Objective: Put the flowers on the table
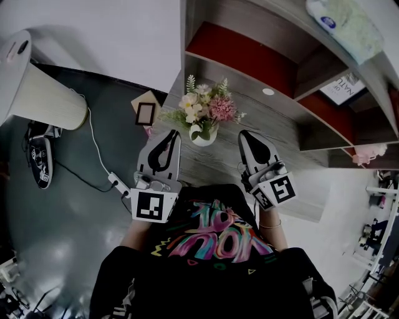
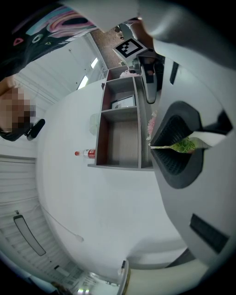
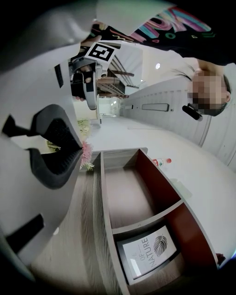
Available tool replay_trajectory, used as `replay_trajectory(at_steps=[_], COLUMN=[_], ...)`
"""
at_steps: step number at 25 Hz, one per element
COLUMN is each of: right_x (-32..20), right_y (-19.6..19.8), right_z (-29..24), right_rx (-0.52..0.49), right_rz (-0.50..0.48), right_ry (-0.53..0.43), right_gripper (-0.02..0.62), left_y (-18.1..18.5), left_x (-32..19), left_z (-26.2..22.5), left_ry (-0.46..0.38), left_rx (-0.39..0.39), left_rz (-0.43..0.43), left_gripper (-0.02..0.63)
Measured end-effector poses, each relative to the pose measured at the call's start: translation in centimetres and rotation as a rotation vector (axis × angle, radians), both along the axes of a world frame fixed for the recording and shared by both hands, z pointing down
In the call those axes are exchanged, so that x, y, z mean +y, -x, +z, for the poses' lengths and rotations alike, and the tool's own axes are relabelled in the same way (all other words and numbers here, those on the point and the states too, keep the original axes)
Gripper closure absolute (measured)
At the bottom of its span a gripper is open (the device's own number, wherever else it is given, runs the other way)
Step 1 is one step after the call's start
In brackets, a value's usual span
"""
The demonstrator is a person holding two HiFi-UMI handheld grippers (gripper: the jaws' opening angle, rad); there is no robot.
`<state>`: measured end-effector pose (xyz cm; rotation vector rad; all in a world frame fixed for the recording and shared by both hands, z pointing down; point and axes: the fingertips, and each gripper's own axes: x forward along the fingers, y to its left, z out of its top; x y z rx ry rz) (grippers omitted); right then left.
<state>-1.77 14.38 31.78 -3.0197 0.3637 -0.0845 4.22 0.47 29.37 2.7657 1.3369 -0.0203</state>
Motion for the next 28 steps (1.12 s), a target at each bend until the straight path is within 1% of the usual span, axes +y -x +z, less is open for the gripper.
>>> replay_trajectory(at_steps=[5,9,13,18,28], right_x=[0.0,-0.4,-0.1,-0.1,-0.6], right_y=[0.2,0.2,0.4,0.6,0.9], right_z=[0.2,-0.6,0.2,0.4,0.5], right_rx=[-0.006,0.033,0.003,0.004,-0.008], right_rz=[0.004,0.004,0.015,0.018,0.012], right_ry=[0.022,-0.007,0.022,0.007,0.013], right_gripper=[0.578,0.579,0.578,0.578,0.578], left_y=[0.1,0.2,0.2,0.2,0.3], left_x=[-0.3,-0.5,-0.8,-1.2,-1.9], left_z=[0.1,0.1,0.1,0.2,0.1], left_ry=[0.000,0.003,0.000,-0.004,-0.003], left_rx=[0.002,0.005,0.004,0.007,0.009], left_rz=[-0.006,-0.008,-0.013,-0.017,-0.014], left_gripper=[0.571,0.571,0.571,0.571,0.571])
